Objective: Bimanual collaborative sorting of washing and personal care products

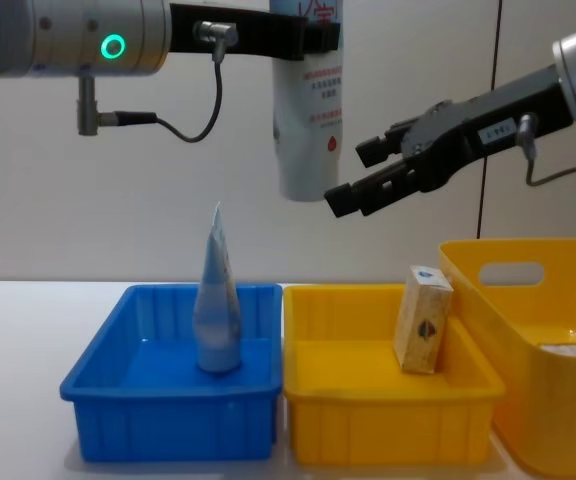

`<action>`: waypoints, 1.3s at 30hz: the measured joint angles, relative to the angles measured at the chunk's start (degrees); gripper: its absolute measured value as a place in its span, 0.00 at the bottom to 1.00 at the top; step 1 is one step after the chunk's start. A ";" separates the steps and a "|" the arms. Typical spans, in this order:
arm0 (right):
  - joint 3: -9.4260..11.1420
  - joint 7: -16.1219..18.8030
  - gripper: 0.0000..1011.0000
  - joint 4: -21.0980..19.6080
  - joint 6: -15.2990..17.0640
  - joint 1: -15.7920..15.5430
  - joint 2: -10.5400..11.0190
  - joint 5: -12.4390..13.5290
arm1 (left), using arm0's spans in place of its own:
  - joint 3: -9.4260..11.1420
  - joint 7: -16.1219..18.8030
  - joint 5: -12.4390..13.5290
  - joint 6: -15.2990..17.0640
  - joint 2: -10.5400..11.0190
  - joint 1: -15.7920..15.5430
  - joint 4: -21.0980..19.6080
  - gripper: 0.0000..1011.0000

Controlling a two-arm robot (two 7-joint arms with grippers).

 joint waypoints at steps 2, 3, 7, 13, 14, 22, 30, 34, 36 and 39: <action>-0.23 0.06 0.99 -0.09 -0.13 0.16 -0.03 0.00 | 0.06 0.06 -0.16 0.00 0.14 0.13 0.00 0.25; -0.30 0.07 0.99 -0.14 -0.18 0.20 -0.03 0.00 | 0.07 0.07 -0.19 0.00 0.19 0.18 0.00 0.25; -0.62 0.06 0.99 -0.68 -0.29 0.38 0.19 -0.01 | 0.10 0.22 -0.41 0.06 0.51 0.42 -0.03 0.25; -0.67 -0.37 0.99 -1.90 0.03 0.27 0.80 -0.01 | 0.10 0.49 -0.74 0.18 1.04 0.70 -0.11 0.25; -0.68 -0.40 0.99 -2.04 0.07 0.23 0.87 -0.01 | 0.10 0.51 -0.77 0.19 1.10 0.72 -0.11 0.25; -0.70 -1.19 0.99 -2.82 0.55 0.03 1.18 0.33 | 0.20 0.70 -1.17 0.19 1.44 0.74 0.02 0.25; -0.43 -2.37 0.99 -2.39 0.54 0.08 0.93 0.78 | 0.33 1.08 -1.33 0.19 1.58 0.72 0.20 0.25; -0.21 -2.98 0.99 -1.96 0.39 0.20 0.83 0.96 | 0.32 1.30 -1.33 0.26 1.59 0.79 0.20 0.25; -0.12 -3.25 0.99 -1.61 0.28 0.29 0.75 1.09 | 0.29 1.42 -1.33 0.36 1.58 0.84 0.19 0.25; 0.00 -3.64 0.99 -1.04 -0.01 0.49 0.59 1.27 | 0.26 1.56 -1.30 0.46 1.51 0.91 0.14 0.25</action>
